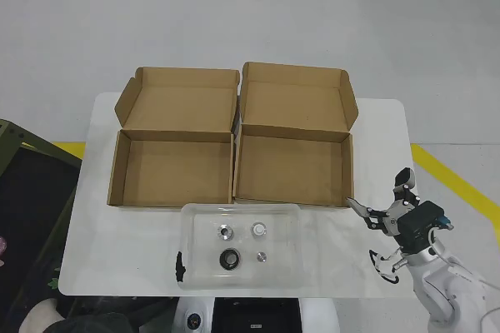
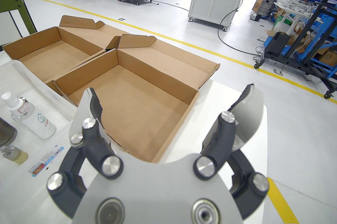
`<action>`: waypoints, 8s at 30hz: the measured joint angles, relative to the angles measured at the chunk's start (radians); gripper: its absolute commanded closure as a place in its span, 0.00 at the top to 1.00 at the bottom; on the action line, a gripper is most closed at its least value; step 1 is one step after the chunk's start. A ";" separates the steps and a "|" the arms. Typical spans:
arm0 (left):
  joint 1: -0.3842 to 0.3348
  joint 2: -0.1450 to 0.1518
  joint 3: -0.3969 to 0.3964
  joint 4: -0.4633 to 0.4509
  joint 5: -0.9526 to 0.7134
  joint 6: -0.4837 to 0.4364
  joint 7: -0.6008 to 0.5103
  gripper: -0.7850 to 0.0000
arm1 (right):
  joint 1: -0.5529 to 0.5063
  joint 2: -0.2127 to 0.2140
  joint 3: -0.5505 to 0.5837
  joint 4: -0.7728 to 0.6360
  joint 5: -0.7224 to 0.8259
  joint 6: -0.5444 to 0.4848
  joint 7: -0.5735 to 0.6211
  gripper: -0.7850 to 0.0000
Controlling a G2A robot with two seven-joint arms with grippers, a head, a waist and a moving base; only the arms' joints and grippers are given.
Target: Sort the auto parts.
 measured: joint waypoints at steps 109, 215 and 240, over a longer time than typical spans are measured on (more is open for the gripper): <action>0.000 0.000 0.000 0.000 0.000 0.000 0.000 1.00 | 0.444 0.071 -0.687 0.076 0.136 -0.263 0.904 0.84; 0.000 0.000 0.000 0.000 0.000 0.000 0.000 1.00 | 0.732 0.092 -0.651 0.326 0.298 -0.114 0.384 0.00; 0.000 0.000 0.000 0.000 0.000 0.000 0.000 1.00 | 0.981 0.025 -0.836 0.669 0.236 0.058 0.543 0.00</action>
